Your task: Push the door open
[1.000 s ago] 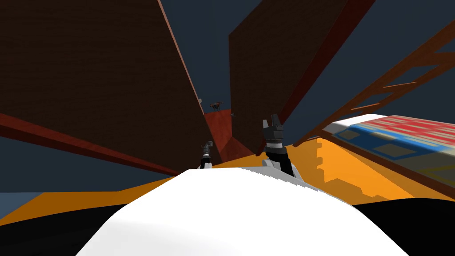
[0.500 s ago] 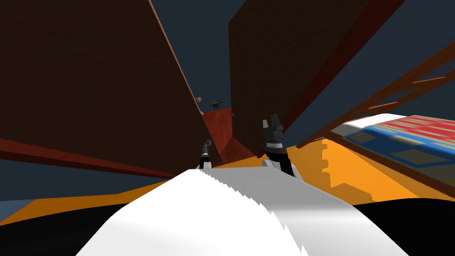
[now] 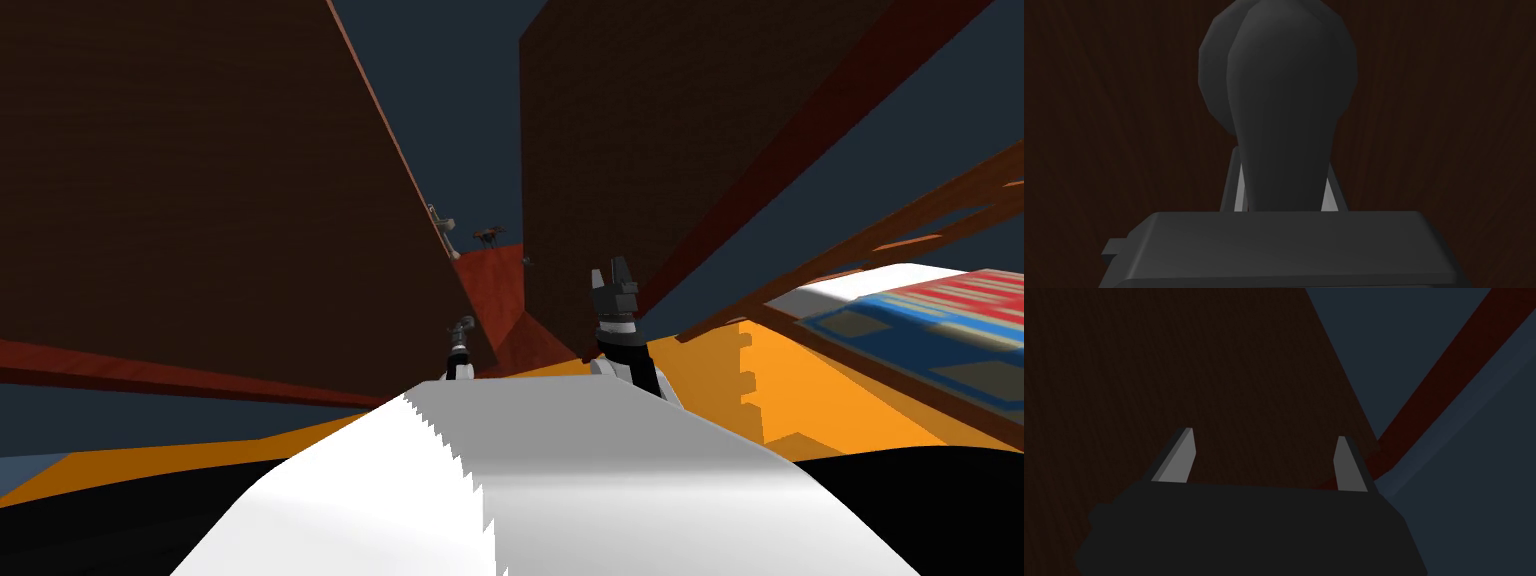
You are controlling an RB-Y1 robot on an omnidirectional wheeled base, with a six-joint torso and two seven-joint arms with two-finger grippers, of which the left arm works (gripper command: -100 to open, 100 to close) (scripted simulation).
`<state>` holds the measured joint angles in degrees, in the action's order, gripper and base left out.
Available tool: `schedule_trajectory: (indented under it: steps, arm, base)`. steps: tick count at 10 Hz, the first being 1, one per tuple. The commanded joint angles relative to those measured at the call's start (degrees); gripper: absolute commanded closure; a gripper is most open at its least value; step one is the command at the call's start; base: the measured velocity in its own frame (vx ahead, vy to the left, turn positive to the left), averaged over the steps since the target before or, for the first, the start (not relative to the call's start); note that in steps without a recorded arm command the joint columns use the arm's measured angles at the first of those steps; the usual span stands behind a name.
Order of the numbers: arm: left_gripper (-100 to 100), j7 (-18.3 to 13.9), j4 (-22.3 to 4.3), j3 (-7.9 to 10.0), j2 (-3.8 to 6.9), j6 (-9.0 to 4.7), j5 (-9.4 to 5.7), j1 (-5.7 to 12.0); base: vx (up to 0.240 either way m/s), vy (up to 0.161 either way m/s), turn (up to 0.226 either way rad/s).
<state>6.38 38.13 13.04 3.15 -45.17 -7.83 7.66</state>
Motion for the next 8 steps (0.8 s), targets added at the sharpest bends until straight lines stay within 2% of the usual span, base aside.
schedule_trajectory:
  steps: [1, 3, 4, 6, 8]
  arm:
    - [100, 1.1, -1.3, 1.88, 0.94, -1.41, -0.95, 0.95]
    - [100, 1.9, -1.4, 2.96, 0.95, -1.50, -1.56, 1.13]
    - [100, 1.9, -1.4, 2.96, 0.95, -1.50, -1.56, 1.13]
    - [100, 3.2, -1.5, 4.80, 0.66, -1.66, -2.59, 1.44]
    - [100, 4.1, -1.6, 5.90, 0.35, -1.75, -3.20, 1.62]
  base:
    - [0.156, 0.006, 0.076]
    - [0.188, -0.022, 0.070]
    - [0.118, -0.004, 0.035]
    - [0.180, -0.003, 0.082]
    - [0.170, -0.010, 0.048]
